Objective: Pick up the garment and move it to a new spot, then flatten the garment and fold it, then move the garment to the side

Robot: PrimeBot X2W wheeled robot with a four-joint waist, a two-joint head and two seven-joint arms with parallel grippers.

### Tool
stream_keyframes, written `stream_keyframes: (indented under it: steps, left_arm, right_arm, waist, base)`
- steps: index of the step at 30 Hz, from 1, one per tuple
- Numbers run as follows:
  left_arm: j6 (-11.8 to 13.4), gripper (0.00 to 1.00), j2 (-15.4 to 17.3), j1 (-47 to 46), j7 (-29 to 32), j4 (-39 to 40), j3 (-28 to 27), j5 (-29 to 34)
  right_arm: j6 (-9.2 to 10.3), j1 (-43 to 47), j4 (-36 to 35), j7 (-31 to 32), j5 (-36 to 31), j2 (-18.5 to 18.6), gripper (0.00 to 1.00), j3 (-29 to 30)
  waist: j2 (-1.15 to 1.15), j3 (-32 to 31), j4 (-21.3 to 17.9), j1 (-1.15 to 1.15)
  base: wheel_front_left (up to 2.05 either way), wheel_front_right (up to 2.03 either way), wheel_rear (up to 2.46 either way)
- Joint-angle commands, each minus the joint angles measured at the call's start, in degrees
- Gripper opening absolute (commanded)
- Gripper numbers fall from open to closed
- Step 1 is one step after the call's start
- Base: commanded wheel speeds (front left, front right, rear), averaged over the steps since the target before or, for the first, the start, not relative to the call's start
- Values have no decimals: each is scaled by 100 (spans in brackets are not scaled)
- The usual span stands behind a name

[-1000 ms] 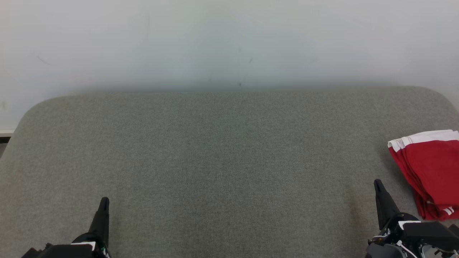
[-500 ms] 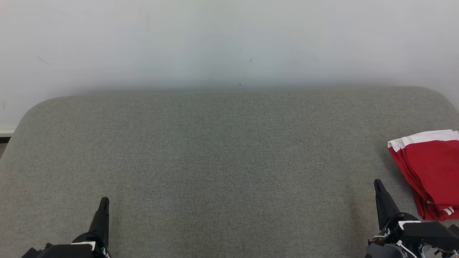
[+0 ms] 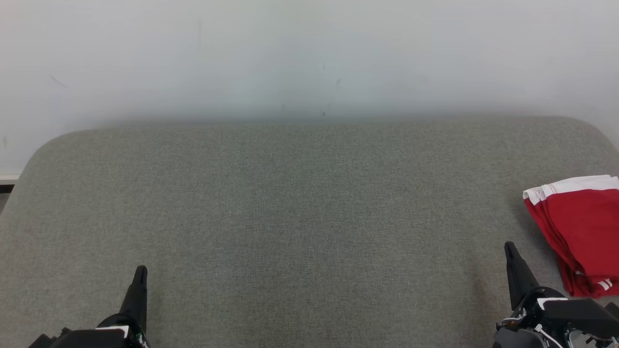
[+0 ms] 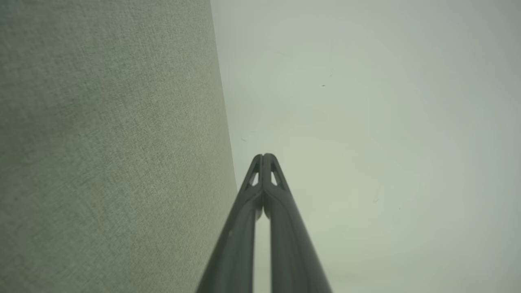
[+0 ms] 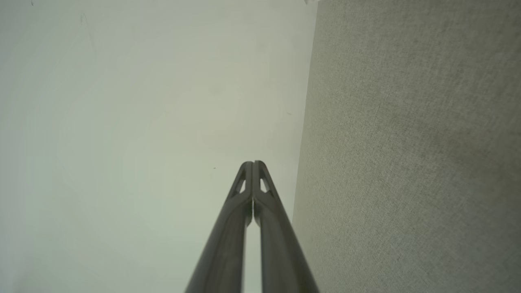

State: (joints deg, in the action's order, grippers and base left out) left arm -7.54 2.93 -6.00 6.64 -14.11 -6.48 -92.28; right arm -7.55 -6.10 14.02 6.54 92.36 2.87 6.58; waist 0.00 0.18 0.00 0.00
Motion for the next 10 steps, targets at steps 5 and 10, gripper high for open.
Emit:
stream_keyframes:
  steps: [5, 10]
  left_arm:
    - [10, 0, -10, -53, 3, 17, -16, -24]
    - [10, 0, -9, -53, 2, 17, -16, -24]
  right_arm:
    - [12, -37, 1, 10, 10, -10, 0, 7]
    - [12, -37, 2, 10, 10, -10, 0, 6]
  waist:
    - [0, 0, 0, 0]
    - [0, 0, 0, 0]
  base:
    - [0, 0, 0]
    - [0, 0, 0]
